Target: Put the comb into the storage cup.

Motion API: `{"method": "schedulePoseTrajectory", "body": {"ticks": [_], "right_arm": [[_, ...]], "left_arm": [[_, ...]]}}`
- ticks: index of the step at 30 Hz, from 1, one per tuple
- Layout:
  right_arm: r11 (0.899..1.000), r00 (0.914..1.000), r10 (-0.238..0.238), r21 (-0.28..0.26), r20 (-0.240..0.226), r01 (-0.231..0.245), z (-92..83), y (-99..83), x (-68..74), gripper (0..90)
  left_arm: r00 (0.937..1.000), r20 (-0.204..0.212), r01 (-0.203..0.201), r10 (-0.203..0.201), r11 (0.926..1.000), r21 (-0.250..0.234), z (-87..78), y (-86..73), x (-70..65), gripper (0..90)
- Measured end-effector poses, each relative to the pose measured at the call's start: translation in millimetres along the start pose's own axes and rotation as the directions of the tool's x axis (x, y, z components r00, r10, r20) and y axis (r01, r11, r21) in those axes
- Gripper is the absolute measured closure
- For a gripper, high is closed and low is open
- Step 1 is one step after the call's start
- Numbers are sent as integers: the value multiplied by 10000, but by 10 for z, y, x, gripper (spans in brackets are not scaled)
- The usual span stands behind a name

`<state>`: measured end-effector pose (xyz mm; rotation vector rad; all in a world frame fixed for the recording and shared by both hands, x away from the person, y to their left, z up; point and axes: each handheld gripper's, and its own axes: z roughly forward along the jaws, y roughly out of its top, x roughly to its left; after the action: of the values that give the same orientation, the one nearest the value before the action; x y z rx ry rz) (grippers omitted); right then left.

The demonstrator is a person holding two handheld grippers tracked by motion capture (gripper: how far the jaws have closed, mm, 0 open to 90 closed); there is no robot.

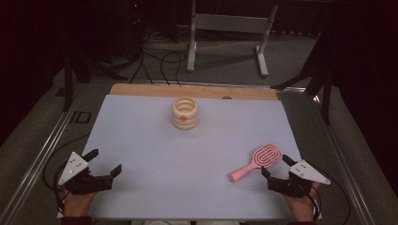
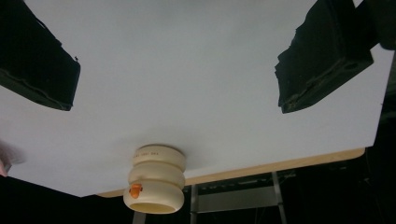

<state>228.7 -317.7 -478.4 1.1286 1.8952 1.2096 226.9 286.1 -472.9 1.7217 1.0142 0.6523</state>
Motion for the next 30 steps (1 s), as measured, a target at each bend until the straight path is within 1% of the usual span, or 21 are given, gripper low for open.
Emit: {"method": "schedulePoseTrajectory", "body": {"ticks": [6, 10, 13, 19, 20, 21, 22, 23, 26, 29, 30], "right_arm": [[10000, 10000, 37, 10, 51, -37, -10, -4, -15, 94], [9999, 9999, 125, 7, 30, -125, -5, -3, -30, 94], [9998, 9999, 168, 129, 6, -168, 13, -10, -40, 93], [9995, 9998, 211, 255, -32, -210, 30, -1, -31, 94], [9990, 9997, 232, 370, -46, -230, 38, -2, -33, 99], [9990, 9997, 232, 370, -46, -230, 38, -2, -33, 99], [9985, 9997, 249, 490, -69, -245, 45, -5, -37, 120], [9985, 9997, 249, 490, -69, -245, 45, -5, -37, 120], [9977, 9992, 376, 573, -91, -371, 42, 2, -31, 160], [9967, 9991, 426, 689, -7, -424, 31, 5, -31, 270], [9959, 9993, 372, 816, 106, -379, 35, 6, -41, 336]], "left_arm": [[10000, -16, -62, 62, 9999, -80, 2, 0, -6, 2], [10000, -3, 79, -79, 9997, -210, -6, 1, -2, 2], [10000, -72, 26, -28, 9997, -260, -10, 7, -5, 2], [10000, -48, -1, 1, 9999, -158, 7, -7, -13, 5], [10000, -37, -27, 26, 9999, -145, 10, -5, -20, 6], [10000, -37, -27, 26, 9999, -145, 10, -5, -20, 6], [10000, -25, -58, 58, 9999, -132, 12, -5, -23, 6], [10000, -25, -58, 58, 9999, -132, 12, -5, -23, 6], [10000, -12, -63, 63, 9999, -84, 24, -13, -32, 6], [9999, -36, -134, 134, 9999, 12, 32, -21, -53, 7], [9999, -43, -131, 131, 9999, 2, 31, -21, -55, 7]]}}
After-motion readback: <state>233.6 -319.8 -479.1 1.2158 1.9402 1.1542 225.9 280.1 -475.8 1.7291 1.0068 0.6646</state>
